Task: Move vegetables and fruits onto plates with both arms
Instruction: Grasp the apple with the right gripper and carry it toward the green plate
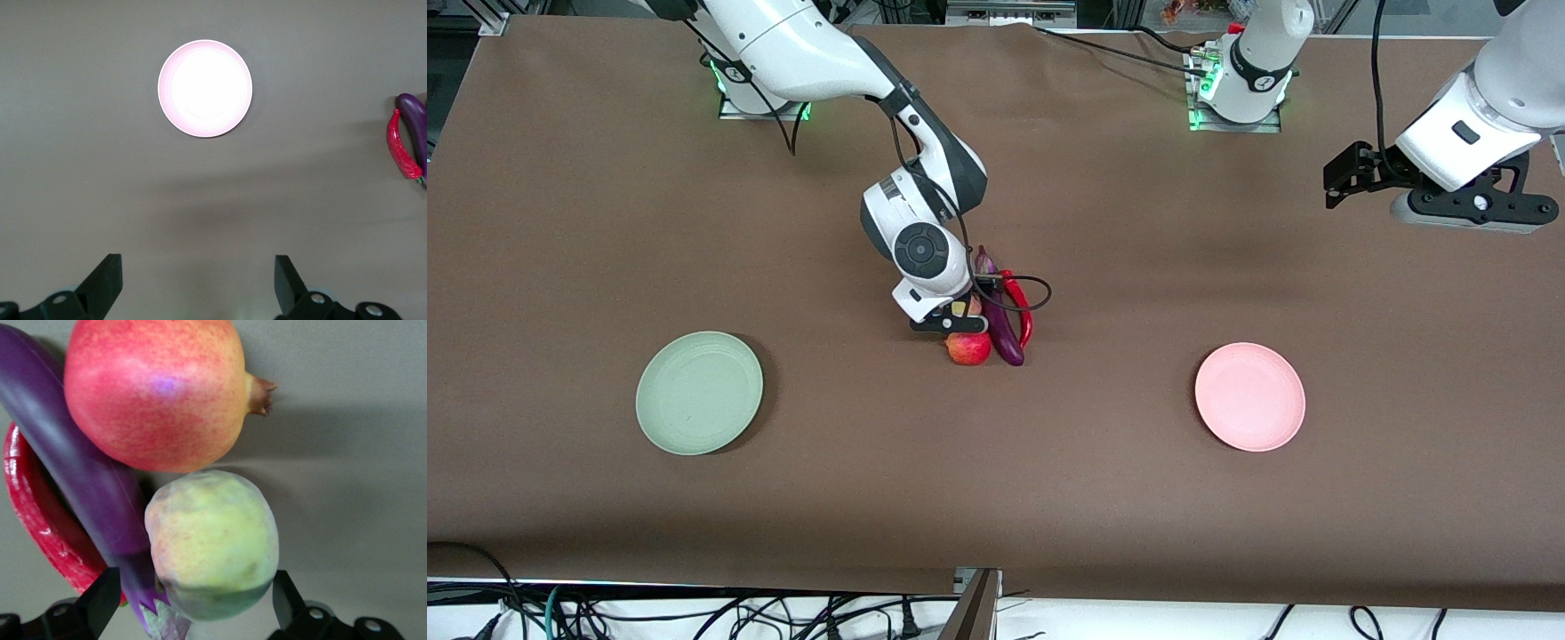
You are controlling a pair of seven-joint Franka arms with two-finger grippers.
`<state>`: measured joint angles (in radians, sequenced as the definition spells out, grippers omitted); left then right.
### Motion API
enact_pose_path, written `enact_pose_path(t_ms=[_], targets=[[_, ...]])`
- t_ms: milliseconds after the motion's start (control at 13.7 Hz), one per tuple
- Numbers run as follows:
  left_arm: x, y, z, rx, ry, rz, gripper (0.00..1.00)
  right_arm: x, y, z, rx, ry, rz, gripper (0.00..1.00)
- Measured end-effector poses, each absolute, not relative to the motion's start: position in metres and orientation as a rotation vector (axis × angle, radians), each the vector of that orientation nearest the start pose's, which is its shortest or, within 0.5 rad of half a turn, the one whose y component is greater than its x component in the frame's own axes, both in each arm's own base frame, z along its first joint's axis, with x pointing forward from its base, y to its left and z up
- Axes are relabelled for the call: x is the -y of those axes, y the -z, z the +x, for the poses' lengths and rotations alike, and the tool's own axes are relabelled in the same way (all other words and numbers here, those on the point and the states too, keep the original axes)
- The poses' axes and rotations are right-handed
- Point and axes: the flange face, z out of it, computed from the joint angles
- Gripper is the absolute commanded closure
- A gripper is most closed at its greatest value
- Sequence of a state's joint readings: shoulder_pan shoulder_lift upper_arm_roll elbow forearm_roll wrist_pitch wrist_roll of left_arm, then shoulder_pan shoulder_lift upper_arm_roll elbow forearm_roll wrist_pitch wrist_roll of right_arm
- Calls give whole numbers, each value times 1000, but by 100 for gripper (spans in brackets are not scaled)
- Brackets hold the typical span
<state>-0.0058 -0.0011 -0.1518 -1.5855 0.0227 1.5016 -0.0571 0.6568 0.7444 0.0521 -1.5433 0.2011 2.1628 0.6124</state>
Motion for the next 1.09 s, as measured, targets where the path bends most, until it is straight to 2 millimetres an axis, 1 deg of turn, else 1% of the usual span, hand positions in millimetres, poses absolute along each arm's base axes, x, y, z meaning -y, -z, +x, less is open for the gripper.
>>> enact_pose_path(t_ms=[146,218,291,364,437,509,582,801,873,1019,1092], targets=[[83,-612,540,-155,-124,-3104,0,-454,-201,524,-50,-335,-3046,0],[83,-612,540,-155,-124,-3104,0,-454,-200,524,-49,-334,-3046,4],[83,-612,540,-155,-124,-3104,0,-454,-200,524,-48,-334,-3046,19],[83,-612,540,-154,-124,-3104,0,-454,-200,524,-47,-333,-3046,38],[83,-612,540,-153,-124,-3104,0,-454,-200,524,-46,-333,-3046,55],[82,-612,540,-153,-125,-3104,0,-454,-200,524,-45,-333,-3047,66],[82,-612,540,-153,-126,-3104,0,-454,-200,524,-45,-333,-3047,70],[84,-610,541,-154,-134,-3112,0,-454,-201,524,-45,-329,-3046,70],[85,-605,544,-157,-146,-3114,0,-454,-202,525,-46,-324,-3044,70],[86,-593,553,-162,-165,-3116,0,-456,-213,529,-45,-302,-3036,70],[87,-585,560,-164,-189,-3116,0,-456,-225,532,-45,-289,-3031,70]])
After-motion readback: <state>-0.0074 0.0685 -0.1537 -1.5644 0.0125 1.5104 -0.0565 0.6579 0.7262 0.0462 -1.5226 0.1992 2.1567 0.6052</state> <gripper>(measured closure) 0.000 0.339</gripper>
